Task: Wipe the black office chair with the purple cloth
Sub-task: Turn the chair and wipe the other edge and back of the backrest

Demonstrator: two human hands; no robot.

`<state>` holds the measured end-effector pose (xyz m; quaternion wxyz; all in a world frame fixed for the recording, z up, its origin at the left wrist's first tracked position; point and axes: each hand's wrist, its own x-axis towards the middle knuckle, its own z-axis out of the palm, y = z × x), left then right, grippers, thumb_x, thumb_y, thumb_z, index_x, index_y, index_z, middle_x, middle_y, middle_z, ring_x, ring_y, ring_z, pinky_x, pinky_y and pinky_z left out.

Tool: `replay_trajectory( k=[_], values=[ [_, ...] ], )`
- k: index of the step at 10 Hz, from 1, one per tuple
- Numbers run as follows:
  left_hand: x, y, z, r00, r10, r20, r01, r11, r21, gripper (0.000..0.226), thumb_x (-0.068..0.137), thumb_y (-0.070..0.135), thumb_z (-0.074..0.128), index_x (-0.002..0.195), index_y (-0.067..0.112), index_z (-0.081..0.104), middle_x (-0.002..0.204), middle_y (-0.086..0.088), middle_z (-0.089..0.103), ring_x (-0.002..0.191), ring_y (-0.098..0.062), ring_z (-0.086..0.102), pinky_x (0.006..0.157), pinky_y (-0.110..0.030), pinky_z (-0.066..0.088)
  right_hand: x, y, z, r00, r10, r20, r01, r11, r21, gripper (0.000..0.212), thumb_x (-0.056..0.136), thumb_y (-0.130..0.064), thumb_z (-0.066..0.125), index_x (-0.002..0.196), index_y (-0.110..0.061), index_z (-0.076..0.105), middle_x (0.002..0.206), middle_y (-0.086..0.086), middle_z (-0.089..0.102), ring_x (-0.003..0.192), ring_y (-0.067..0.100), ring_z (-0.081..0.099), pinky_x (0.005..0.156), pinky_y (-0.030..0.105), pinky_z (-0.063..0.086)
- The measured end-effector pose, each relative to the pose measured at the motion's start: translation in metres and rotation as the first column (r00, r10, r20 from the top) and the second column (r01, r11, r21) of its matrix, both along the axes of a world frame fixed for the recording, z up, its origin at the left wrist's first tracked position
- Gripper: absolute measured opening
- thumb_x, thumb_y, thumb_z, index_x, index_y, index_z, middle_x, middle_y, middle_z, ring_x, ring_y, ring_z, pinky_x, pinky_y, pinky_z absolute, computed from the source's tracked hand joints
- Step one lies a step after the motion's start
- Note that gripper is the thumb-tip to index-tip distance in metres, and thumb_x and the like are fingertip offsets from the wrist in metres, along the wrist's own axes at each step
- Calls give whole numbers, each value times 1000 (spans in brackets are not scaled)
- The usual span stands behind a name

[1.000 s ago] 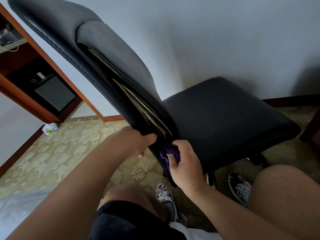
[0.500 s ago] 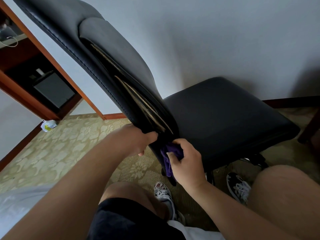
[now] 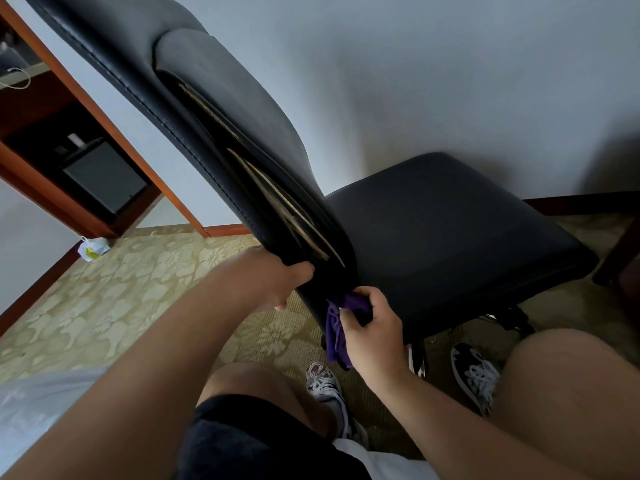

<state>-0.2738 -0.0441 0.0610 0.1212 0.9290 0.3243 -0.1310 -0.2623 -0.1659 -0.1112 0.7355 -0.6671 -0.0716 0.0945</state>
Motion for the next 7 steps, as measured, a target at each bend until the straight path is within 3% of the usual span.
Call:
replay_trajectory(
  k=[1, 2, 3, 4, 5, 6, 7],
  values=[
    [-1, 0, 2, 999, 25, 24, -25, 1000, -12, 49, 97, 51, 47, 82, 7, 62, 72, -3, 64, 66, -16, 61, 73, -31, 53, 0, 2, 9, 1000, -23, 21, 22, 1000, 7, 23, 89, -12, 71, 96, -32, 63, 91, -6, 69, 83, 9, 68, 73, 31, 58],
    [-6, 3, 6, 994, -110, 24, 109, 993, 41, 26, 100, 33, 50, 116, 12, 51, 84, 0, 62, 87, -18, 62, 81, -31, 53, 1, 6, 34, 976, -45, 213, 37, 999, 38, 22, 87, -13, 70, 99, -31, 65, 97, -11, 65, 89, 9, 66, 75, 28, 57],
    [-5, 6, 1, 987, -160, 33, 159, 987, 25, 19, 99, 26, 51, 115, 16, 47, 90, 0, 65, 92, -19, 61, 85, -35, 53, 5, 6, 44, 918, -61, 392, 53, 998, 30, 26, 83, -16, 66, 102, -33, 62, 101, -15, 58, 92, 7, 63, 73, 17, 52],
    [-2, 5, -3, 996, -87, 6, 87, 996, 29, 45, 97, 50, 48, 79, 10, 61, 66, 0, 63, 60, -13, 59, 57, -23, 48, 7, 2, 21, 912, -14, 409, 48, 996, -73, 32, 86, -14, 68, 113, -30, 61, 105, -10, 59, 93, 5, 61, 75, 18, 52],
    [2, 6, -7, 1000, -27, 2, 27, 999, 24, 52, 95, 56, 47, 71, 12, 62, 61, 0, 63, 54, -16, 59, 53, -23, 45, 4, -1, -15, 937, 24, 347, 64, 969, -240, 33, 86, -7, 71, 116, -16, 65, 106, -1, 61, 93, 18, 64, 76, 37, 56],
    [1, 5, -4, 999, -32, 4, 32, 999, 22, 52, 94, 56, 49, 73, 11, 63, 62, -2, 65, 56, -17, 61, 54, -24, 46, 3, -2, -35, 982, 43, 184, 23, 939, -343, 27, 85, -8, 72, 111, -17, 67, 103, -1, 63, 95, 20, 64, 81, 39, 55],
    [0, 2, -2, 999, -29, -24, 30, 999, 36, 52, 95, 56, 48, 72, 12, 62, 60, -2, 64, 54, -15, 60, 53, -23, 46, 7, -1, -36, 996, -13, 89, 39, 956, -292, 22, 84, -8, 71, 103, -20, 69, 99, -3, 65, 91, 14, 65, 81, 38, 56]
  ],
)
